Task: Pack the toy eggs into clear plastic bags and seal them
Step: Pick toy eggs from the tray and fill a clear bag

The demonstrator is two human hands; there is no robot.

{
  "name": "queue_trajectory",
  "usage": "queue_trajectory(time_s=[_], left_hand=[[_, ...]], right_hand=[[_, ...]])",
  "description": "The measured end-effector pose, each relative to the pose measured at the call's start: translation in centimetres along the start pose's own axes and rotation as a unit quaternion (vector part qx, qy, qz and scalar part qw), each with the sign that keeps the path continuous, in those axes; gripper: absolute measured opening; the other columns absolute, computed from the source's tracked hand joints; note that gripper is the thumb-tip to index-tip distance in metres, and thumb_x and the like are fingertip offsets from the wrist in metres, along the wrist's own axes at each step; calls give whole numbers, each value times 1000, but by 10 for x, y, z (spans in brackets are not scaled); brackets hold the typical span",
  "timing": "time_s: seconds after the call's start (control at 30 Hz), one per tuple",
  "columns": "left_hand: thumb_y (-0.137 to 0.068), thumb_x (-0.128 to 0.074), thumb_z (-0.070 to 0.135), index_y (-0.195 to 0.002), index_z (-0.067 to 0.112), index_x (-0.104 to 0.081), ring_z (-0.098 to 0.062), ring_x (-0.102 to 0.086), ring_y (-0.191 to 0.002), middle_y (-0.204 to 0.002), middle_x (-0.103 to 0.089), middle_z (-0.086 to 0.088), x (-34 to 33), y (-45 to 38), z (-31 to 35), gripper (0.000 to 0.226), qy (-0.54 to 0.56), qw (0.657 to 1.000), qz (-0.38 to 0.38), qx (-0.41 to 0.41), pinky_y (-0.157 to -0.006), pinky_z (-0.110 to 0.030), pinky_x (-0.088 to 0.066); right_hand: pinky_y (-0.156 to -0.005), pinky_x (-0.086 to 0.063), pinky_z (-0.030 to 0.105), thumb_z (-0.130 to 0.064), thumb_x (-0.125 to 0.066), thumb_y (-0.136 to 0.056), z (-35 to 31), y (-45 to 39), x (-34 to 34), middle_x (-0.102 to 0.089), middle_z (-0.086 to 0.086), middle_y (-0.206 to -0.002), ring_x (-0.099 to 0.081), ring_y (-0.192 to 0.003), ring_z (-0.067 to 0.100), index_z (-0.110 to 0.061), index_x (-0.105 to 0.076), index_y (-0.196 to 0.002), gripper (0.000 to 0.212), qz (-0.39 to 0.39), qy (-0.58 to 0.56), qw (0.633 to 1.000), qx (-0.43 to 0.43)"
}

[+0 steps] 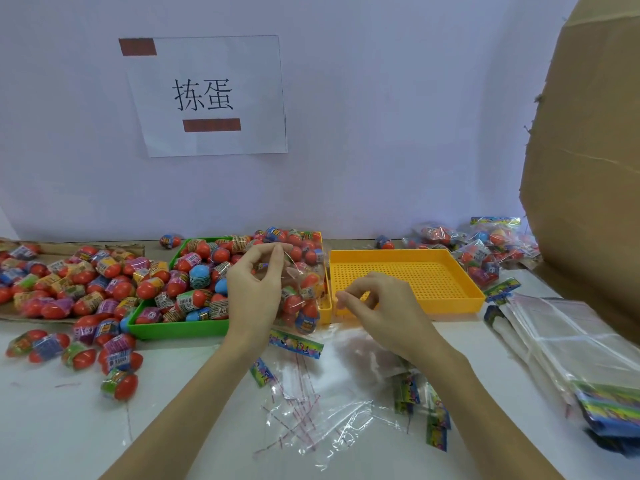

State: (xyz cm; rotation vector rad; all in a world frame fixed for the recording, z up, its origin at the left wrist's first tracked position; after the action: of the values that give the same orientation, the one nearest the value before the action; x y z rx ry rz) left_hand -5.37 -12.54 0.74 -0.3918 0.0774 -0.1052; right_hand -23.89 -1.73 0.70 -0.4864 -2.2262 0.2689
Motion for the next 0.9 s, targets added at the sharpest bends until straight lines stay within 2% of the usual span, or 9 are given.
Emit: queue_trajectory(time_s=[0.07, 0.13, 0.27, 0.33, 0.4, 0.53, 0.67, 0.77, 0.9], left_hand=[[-108, -61, 19, -102, 19, -78, -15, -78, -81, -87, -79, 4, -5, 3, 1, 18, 12, 1000, -13, 2, -75, -30, -65], [-108, -61, 17, -103, 16, -77, -15, -78, -78, -84, -78, 4, -10, 7, 2, 18, 23, 999, -23, 5, -71, -26, -64], [-109, -59, 15, -104, 14, -77, -18, -79, -79, -81, -77, 2, -14, 12, 2, 18, 40, 999, -23, 18, -73, -30, -65], [-109, -58, 15, -106, 12, -76, -21, -80, -81, -80, -77, 0, -15, 12, 2, 18, 48, 998, -24, 28, -74, -29, -65], [-109, -58, 15, -107, 11, -74, -19, -80, -80, -77, -77, 2, -16, 14, 2, 17, 57, 997, -26, 38, -71, -25, -64], [-106, -63, 18, -108, 13, -75, -17, -80, -82, -86, -80, -2, -20, 16, 1, 13, 69, 995, -51, 57, -71, -22, -63], [-104, -65, 18, -106, 8, -74, -19, -80, -81, -83, -79, -4, -22, 16, -4, 13, 82, 989, -68, 99, -73, -22, -63], [-106, -63, 16, -103, 6, -74, -21, -78, -84, -87, -75, -15, -18, 15, -8, 15, 78, 990, -46, 109, -72, -22, -62], [-107, -61, 13, -104, 1, -73, -18, -76, -80, -94, -71, -25, -15, 14, -11, 17, 86, 990, -32, 109, -72, -23, -62]], right_hand=[[-64, -38, 15, -39, -77, -94, 1, 1, 2, -64, -11, -85, -55, -70, 1, -29, -67, -77, 22, 3, 5, 1000, -5], [-62, -39, 16, -32, -81, -91, 5, 2, -2, -63, -7, -89, -52, -68, 3, -25, -60, -84, 23, -24, -6, 999, -21], [-57, -46, 20, -11, -64, -103, 1, 0, -3, -69, -2, -99, -63, -65, 9, -23, -69, -103, 13, -4, -171, 984, -38], [-58, -48, 19, -12, -57, -108, -3, 0, 4, -74, 0, -99, -69, -71, 12, -20, -74, -108, 18, 29, -250, 967, -33], [-63, -50, 19, -24, -62, -106, -5, 0, 7, -77, -2, -96, -71, -78, 12, -19, -77, -107, 16, 39, -282, 958, -28], [-67, -52, 19, -28, -77, -96, 1, 2, 11, -77, -7, -84, -71, -78, 8, -20, -80, -94, 8, 64, -261, 963, -34], [-65, -56, 24, -18, -69, -101, 7, 1, 12, -79, 0, -89, -74, -83, 15, -14, -79, -97, 11, 70, -293, 952, -54], [-70, -59, 26, -23, -66, -104, 7, 0, 10, -80, -1, -97, -75, -91, 15, -16, -76, -112, 15, 26, -319, 945, -70], [-78, -58, 19, -33, -79, -92, 0, 1, 6, -79, -13, -95, -73, -92, 4, -25, -81, -102, 13, -2, -248, 968, -35]])
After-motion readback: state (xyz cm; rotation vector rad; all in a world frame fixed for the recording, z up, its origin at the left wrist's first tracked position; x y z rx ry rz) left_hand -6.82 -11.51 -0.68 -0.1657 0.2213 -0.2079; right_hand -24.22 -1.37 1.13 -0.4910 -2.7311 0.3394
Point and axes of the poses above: each hand's wrist, its own y-axis away from the middle knuckle, its own x-axis out of the back of the hand, z = x × y, the point moved 8 cm from there along -y, towards the middle knuckle
